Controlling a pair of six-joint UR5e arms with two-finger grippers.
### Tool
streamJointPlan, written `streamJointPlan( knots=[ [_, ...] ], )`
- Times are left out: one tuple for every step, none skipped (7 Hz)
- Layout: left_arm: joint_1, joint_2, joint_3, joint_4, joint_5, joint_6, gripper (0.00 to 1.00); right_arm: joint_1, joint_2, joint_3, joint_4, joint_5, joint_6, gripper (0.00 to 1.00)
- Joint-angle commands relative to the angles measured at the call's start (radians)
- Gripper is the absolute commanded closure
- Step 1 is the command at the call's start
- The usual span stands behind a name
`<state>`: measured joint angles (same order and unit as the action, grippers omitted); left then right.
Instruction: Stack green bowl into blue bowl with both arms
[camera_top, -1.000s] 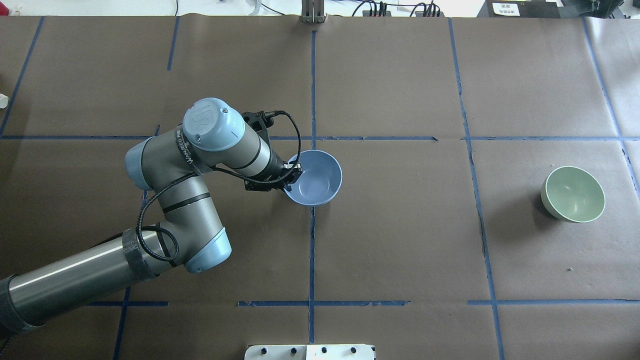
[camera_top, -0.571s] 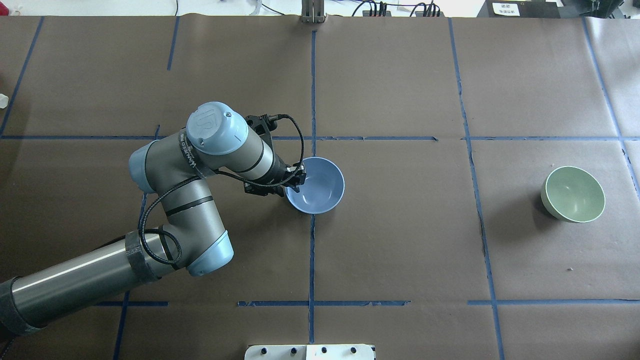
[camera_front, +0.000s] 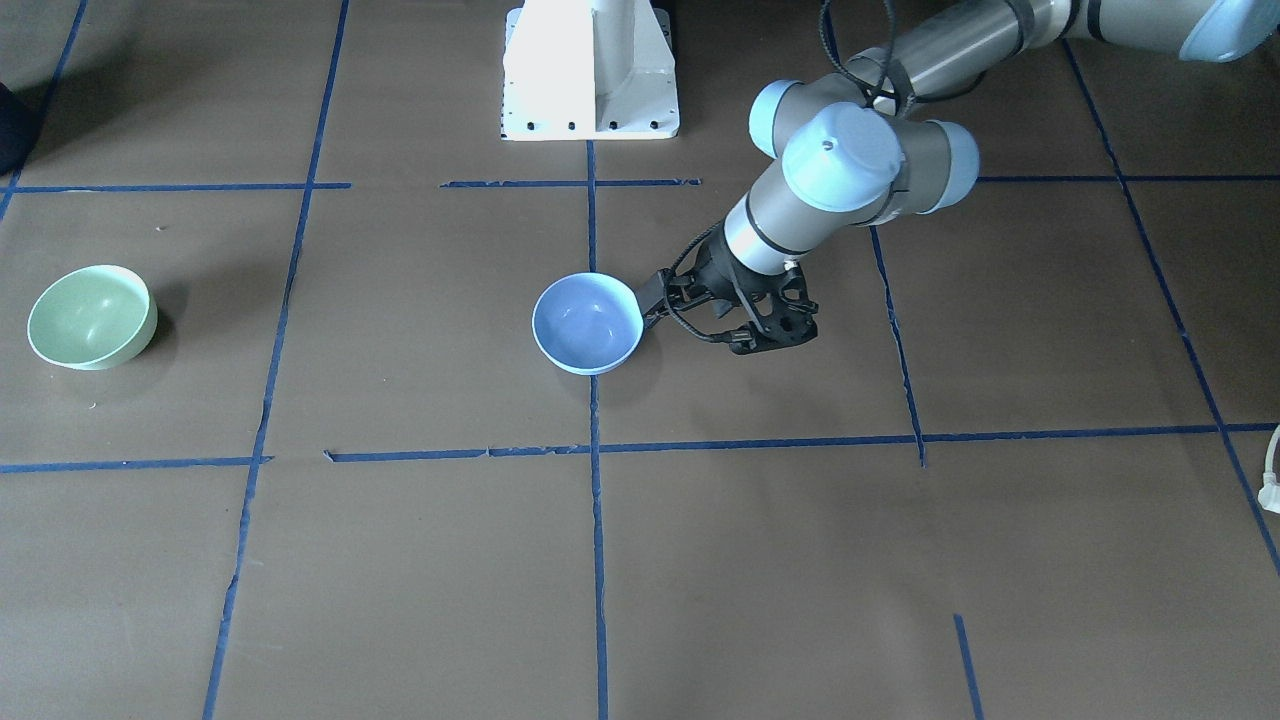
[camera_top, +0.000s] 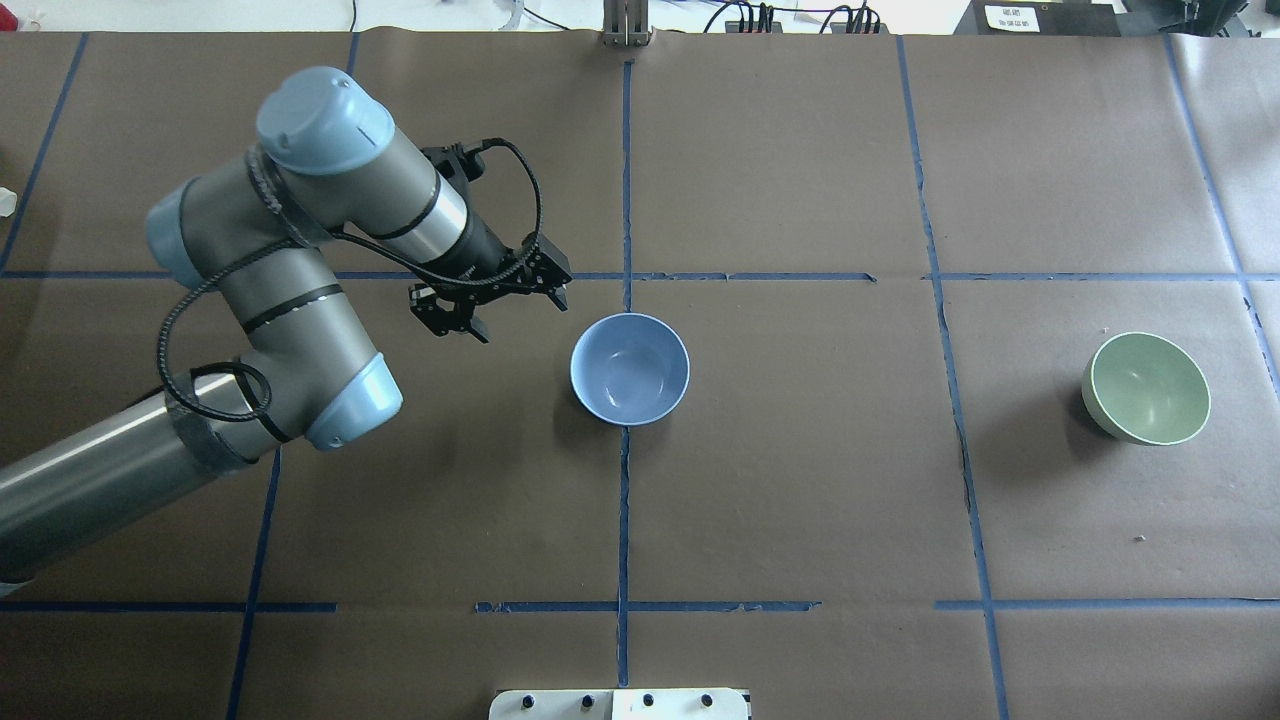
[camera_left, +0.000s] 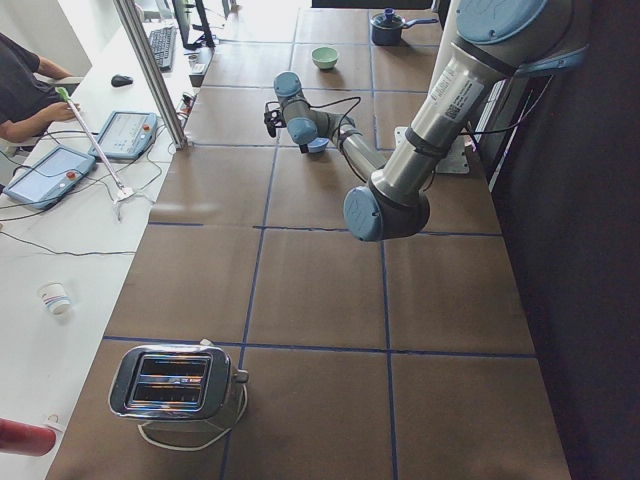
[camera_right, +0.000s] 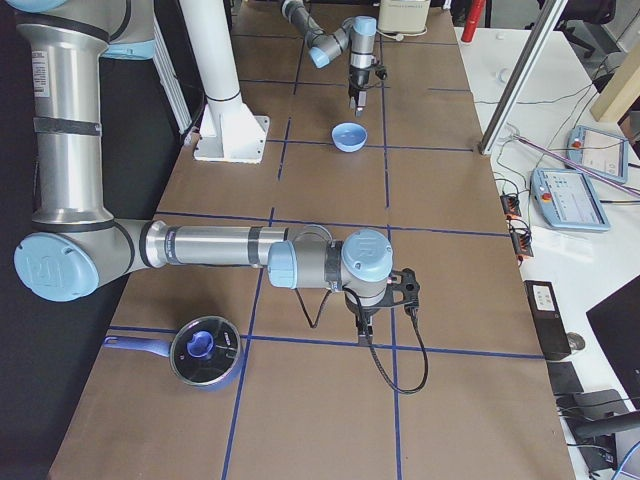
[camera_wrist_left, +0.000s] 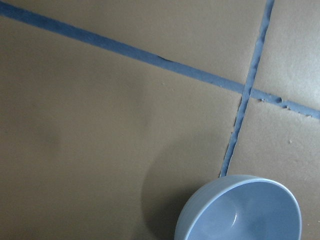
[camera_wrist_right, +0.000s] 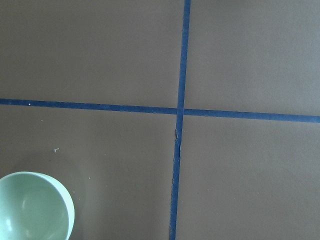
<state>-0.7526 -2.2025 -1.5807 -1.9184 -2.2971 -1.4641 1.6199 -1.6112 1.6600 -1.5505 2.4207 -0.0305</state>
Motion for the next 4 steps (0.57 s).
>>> streamJointPlan(
  knots=[
    [-0.083, 0.134, -0.249, 0.219, -0.073, 0.159, 0.00, -0.033, -0.051, 0.011, 0.164, 0.000, 0.182, 0.00],
    [-0.100, 0.164, -0.380, 0.409, -0.067, 0.267, 0.00, -0.098, -0.114, -0.006, 0.376, -0.002, 0.334, 0.00],
    [-0.120, 0.170, -0.457, 0.520, -0.058, 0.354, 0.00, -0.168, -0.149, -0.008, 0.546, 0.001, 0.527, 0.00],
    [-0.146, 0.234, -0.513, 0.536, -0.056, 0.363, 0.00, -0.255, -0.185, -0.025, 0.710, -0.008, 0.673, 0.00]
  ],
)
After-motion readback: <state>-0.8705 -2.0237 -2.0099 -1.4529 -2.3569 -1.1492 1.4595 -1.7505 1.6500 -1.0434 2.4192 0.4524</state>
